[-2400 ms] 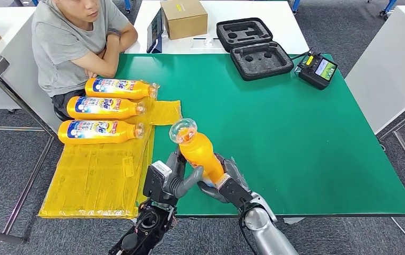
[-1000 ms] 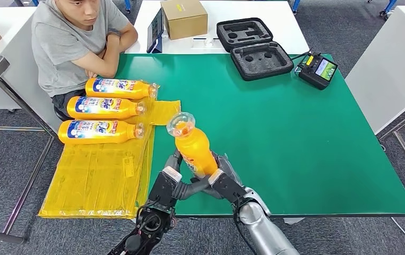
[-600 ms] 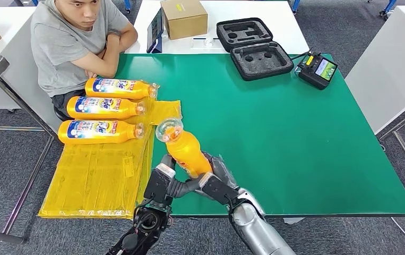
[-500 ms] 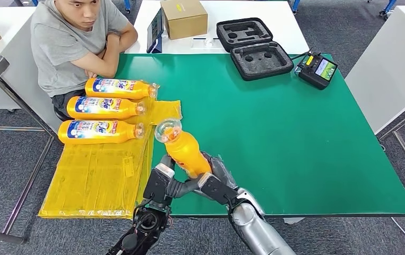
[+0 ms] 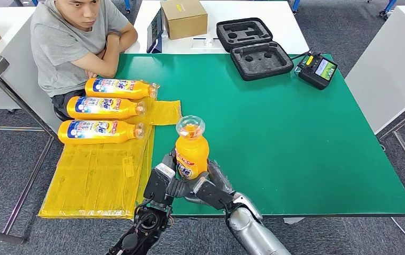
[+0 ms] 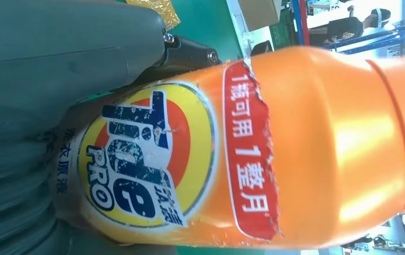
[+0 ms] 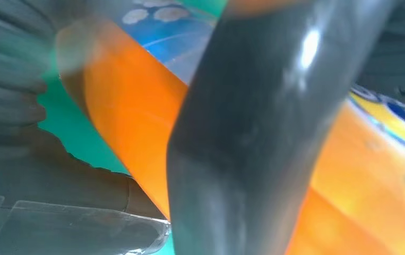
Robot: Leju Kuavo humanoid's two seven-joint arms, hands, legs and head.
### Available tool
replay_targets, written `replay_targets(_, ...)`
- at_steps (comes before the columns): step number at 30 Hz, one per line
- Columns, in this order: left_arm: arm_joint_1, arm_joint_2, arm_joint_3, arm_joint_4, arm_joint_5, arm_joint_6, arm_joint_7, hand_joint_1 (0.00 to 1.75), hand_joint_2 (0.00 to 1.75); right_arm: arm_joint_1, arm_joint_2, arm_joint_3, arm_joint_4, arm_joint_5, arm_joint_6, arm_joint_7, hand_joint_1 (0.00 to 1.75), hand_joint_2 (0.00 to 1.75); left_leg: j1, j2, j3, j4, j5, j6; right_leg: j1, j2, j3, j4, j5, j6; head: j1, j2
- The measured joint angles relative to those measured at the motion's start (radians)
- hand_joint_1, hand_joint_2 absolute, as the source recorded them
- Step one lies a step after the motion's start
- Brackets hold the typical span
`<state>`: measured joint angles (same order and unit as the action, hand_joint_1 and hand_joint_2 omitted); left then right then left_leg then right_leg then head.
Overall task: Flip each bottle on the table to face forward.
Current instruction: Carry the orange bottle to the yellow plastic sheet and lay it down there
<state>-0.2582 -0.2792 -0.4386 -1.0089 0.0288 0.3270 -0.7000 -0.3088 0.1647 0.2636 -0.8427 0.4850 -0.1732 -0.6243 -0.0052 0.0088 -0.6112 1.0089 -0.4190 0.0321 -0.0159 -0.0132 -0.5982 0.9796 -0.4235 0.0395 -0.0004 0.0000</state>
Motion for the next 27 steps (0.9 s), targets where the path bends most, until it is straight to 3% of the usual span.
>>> replay_targets(14,-0.003,0.001,0.011,-0.016,-0.017,0.017,0.0,1.75,1.75,0.014,0.005,0.005,0.009,0.0,-0.018,0.01,0.0,1.75,0.0,0.0,0.0,0.0,0.0,0.0,0.0,0.0,0.0,0.0,0.0,0.0,0.0,0.0)
replay_targets(27,-0.009,0.015,0.077,-0.1,-0.035,0.077,0.0,1.62,1.75,0.064,0.005,0.005,-0.01,0.001,-0.015,0.015,0.0,1.75,0.0,0.0,0.0,0.0,0.0,0.0,0.0,0.0,0.0,0.0,0.0,0.0,0.0,0.0)
